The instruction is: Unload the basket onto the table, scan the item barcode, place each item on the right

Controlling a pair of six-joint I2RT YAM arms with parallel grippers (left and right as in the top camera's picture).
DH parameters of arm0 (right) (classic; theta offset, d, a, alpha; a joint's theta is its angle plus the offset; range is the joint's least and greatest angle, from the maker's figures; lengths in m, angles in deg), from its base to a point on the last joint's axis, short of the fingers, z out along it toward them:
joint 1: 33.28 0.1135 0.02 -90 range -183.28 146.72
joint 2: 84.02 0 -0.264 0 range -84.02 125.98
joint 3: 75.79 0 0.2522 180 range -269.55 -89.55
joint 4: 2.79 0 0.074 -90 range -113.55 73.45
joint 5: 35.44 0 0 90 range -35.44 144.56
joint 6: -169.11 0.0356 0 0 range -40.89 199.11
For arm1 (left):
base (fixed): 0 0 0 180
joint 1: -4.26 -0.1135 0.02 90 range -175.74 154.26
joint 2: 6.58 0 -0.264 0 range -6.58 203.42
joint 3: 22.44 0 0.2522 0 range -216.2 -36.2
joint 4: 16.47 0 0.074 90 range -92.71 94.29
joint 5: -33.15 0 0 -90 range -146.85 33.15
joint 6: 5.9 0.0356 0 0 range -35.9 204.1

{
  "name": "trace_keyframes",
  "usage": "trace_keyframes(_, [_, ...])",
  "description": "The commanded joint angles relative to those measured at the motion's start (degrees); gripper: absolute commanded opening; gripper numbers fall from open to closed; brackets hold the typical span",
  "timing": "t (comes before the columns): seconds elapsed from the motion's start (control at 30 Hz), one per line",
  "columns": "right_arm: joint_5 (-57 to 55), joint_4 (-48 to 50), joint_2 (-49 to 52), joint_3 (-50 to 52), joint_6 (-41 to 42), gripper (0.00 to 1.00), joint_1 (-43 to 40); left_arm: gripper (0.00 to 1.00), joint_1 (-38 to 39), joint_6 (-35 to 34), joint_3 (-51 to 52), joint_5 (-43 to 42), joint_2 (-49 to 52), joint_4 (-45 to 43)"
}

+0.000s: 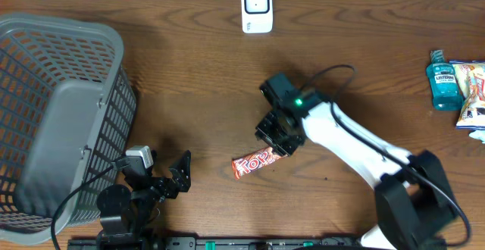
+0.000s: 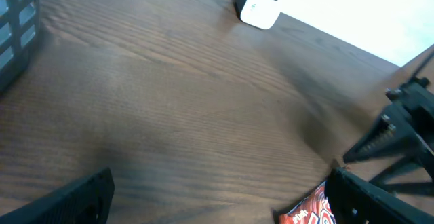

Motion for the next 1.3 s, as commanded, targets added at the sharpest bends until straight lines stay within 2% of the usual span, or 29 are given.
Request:
trace_keyframes(0.0, [-2.14, -4.28, 6.51, -6.56, -0.52, 0.41, 0.42, 0.99, -0.28, 0.52, 0.81, -0.7, -0.09, 1.18])
trace_keyframes(0.33, [-2.1, -9.49, 18.78, -10.03, -0.02, 0.41, 0.81, 0.99, -0.28, 0.52, 0.81, -0.7, -0.09, 1.18])
trace_keyframes(0.47, [-3.19, -12.07, 22.1, -10.01, 1.86, 0.38, 1.84, 0.99, -0.28, 0.52, 0.81, -0.7, -0.09, 1.18])
trace_keyframes(0.53, [-3.23, -13.14, 23.96, -9.97, 2.1, 0.32, 2.29, 0.99, -0.28, 0.52, 0.81, -0.7, -0.09, 1.18])
trace_keyframes(0.63, [-2.86, -14.78, 26.45, -9.97, 2.01, 0.31, 2.73, 0.99, -0.28, 0.52, 0.81, -0.7, -0.09, 1.18])
trace_keyframes(0.7, [-2.95, -16.5, 27.19, -9.97, 2.01, 0.14, 2.86, 0.99, -0.28, 0.52, 0.81, -0.7, -0.09, 1.18])
trace_keyframes(0.77, [-3.78, -17.29, 27.19, -9.97, 2.01, 0.03, 2.86, 0.99, -0.28, 0.52, 0.81, -0.7, -0.09, 1.18])
trace_keyframes(0.9, [-5.62, -16.68, 25.66, -10.21, 1.57, 0.01, 2.45, 0.99, -0.28, 0.52, 0.81, -0.7, -0.09, 1.18])
trace_keyframes(1.07, [-4.17, -9.14, 20.46, -10.25, -7.34, 0.01, 0.92, 0.99, -0.28, 0.52, 0.81, -0.7, -0.09, 1.18])
trace_keyframes(1.2, [-5.38, 2.14, 13.05, -10.25, -19.06, 0.01, 0.76, 0.99, -0.28, 0.52, 0.81, -0.7, -0.09, 1.18])
trace_keyframes(1.27, [-7.43, 7.58, 9.29, -10.23, -27.89, 0.01, 1.36, 0.99, -0.28, 0.52, 0.81, -0.7, -0.09, 1.18])
